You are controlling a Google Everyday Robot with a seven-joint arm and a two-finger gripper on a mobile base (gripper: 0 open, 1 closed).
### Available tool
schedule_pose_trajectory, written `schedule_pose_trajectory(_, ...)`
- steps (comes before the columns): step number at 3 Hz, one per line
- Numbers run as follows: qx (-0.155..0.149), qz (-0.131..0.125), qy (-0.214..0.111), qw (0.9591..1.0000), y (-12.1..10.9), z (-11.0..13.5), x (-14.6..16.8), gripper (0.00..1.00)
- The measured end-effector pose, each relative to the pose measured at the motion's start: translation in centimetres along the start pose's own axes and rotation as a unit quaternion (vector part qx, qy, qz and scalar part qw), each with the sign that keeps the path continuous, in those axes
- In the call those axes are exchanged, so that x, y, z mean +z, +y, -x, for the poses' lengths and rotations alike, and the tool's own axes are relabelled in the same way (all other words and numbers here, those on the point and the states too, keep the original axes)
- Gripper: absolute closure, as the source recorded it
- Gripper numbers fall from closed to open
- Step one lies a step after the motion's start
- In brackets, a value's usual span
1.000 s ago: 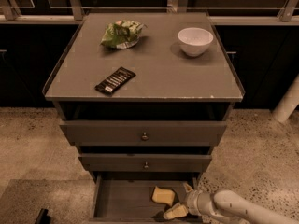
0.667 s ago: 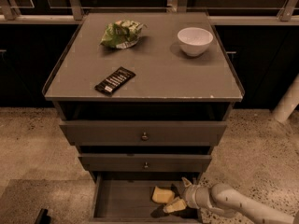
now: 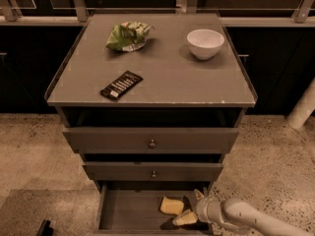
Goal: Pick sponge from bottom drawer and place on counter
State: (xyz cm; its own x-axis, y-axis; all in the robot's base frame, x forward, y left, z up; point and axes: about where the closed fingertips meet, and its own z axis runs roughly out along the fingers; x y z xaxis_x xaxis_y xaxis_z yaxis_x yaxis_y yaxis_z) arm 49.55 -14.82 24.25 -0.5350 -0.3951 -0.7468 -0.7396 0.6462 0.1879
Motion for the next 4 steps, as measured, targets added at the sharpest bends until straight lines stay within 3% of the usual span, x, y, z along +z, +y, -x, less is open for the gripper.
schedule_pose_trajectory(1,-0.023,0.014,0.008,0.9996,0.4,-0.8,3.1,0.0)
schedule_pose_trajectory(3,-0.073,0.052,0.008,0.9959,0.0,0.7,10.7,0.0)
schedule_pose_trajectory(4,-0.075,0.049,0.007,0.996,-0.5,1.0,11.0,0.0)
